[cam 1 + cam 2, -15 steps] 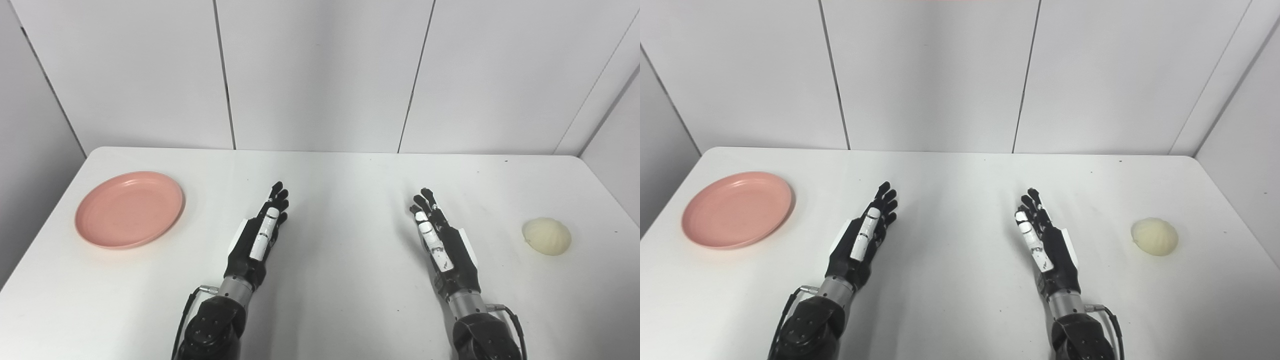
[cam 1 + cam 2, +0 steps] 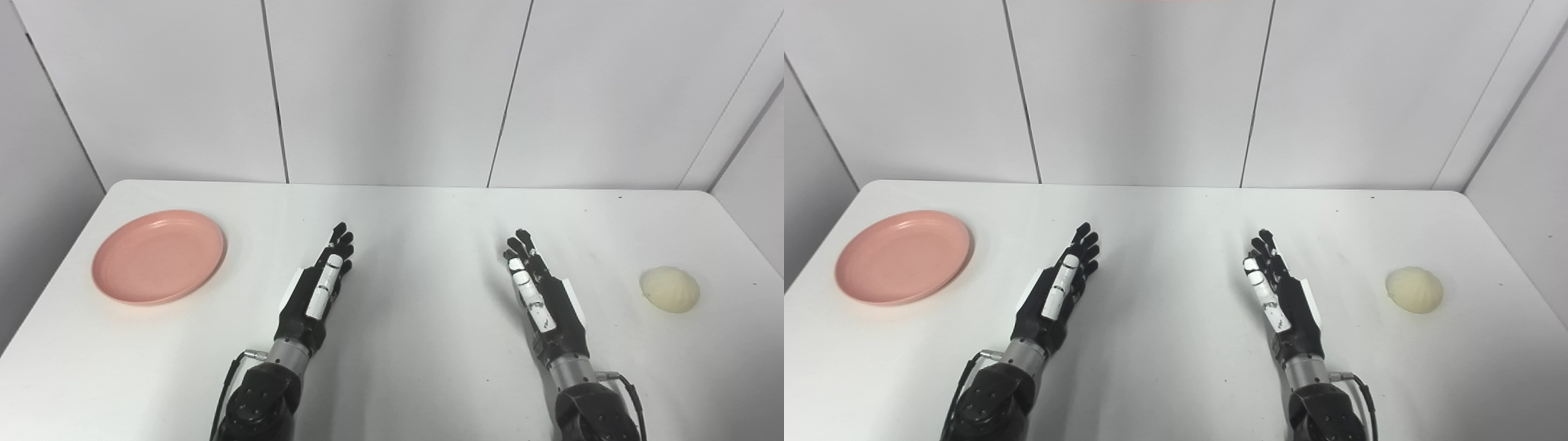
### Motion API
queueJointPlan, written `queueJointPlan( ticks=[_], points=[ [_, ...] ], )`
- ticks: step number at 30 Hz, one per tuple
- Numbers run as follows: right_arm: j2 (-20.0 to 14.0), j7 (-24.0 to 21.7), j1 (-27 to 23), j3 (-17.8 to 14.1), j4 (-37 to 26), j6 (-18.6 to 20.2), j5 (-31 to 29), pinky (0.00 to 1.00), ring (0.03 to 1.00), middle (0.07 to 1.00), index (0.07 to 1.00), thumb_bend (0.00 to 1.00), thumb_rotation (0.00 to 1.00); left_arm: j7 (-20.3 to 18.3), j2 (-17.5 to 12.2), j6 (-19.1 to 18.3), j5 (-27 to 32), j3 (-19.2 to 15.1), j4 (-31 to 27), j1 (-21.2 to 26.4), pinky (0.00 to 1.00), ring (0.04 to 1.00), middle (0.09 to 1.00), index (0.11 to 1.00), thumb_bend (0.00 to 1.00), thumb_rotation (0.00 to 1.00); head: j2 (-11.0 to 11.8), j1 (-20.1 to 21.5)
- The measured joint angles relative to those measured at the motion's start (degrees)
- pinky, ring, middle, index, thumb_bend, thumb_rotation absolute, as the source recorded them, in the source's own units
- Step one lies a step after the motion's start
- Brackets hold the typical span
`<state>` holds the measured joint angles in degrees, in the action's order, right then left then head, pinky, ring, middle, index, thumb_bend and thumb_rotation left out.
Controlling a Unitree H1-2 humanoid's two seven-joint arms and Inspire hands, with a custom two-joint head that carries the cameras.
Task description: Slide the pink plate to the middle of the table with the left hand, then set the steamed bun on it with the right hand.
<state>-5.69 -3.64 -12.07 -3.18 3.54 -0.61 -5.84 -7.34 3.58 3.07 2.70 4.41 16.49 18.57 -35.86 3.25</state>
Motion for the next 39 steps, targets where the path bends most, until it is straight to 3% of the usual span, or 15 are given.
queueJointPlan(
  ticks=[18, 23, 25, 27, 28, 31, 39],
  points=[
    [0.0, 0.4, -0.1, 0.0, -0.1, 0.0, 0.5, 1.0, 0.928, 0.941, 0.953, 0.65, 0.76, 0.0, -0.6, 0.0, 0.0, 0.5, -0.1, 0.0, 0.99, 0.993, 0.99, 0.978, 0.6, 0.93, 0.2, -0.5],
    [-0.1, 0.4, -0.1, -0.1, 0.4, 0.0, 0.6, 1.0, 0.922, 0.936, 0.95, 0.64, 0.76, 0.0, -0.4, 0.4, -0.1, 0.5, 0.3, 0.1, 0.98, 0.987, 0.985, 0.97, 0.54, 0.96, 1.9, -4.8],
    [-0.4, 0.3, -0.1, -0.3, 0.9, 0.0, 0.5, 1.0, 0.931, 0.941, 0.953, 0.66, 0.76, 0.1, -0.2, 0.8, -0.2, 0.6, 0.9, 0.3, 0.99, 0.992, 0.989, 0.973, 0.52, 0.97, 3.9, -9.7],
    [-1.0, -0.3, -0.1, -0.6, 1.9, 0.0, -0.1, 1.0, 0.945, 0.952, 0.962, 0.67, 0.78, 0.4, 0.3, 1.8, -0.5, 0.6, 1.9, 0.8, 1.0, 0.998, 0.996, 0.978, 0.5, 0.98, 4.0, -9.8],
    [-1.2, -0.5, 0.0, -0.8, 2.1, 0.0, -0.4, 1.0, 0.95, 0.956, 0.966, 0.67, 0.78, 0.5, 0.5, 2.4, -0.6, 0.6, 2.5, 1.1, 1.0, 0.999, 0.998, 0.98, 0.49, 0.98, 5.1, -12.2],
    [-2.1, -1.8, 0.0, -1.1, 2.2, -0.1, -0.8, 1.0, 0.958, 0.961, 0.974, 0.64, 0.83, 0.8, 1.0, 3.0, -1.5, 0.9, 4.3, 2.1, 1.0, 1.0, 1.0, 0.979, 0.49, 1.0, 7.3, -16.9],
    [-4.1, -4.1, 0.0, -2.3, 3.8, -2.8, -3.1, 1.0, 0.999, 0.999, 1.0, 0.51, 0.89, 2.3, 2.4, 7.5, -3.9, 1.2, 10.9, 5.7, 1.0, 1.0, 1.0, 0.988, 0.51, 0.99, 10.2, -21.9]
  ],
)
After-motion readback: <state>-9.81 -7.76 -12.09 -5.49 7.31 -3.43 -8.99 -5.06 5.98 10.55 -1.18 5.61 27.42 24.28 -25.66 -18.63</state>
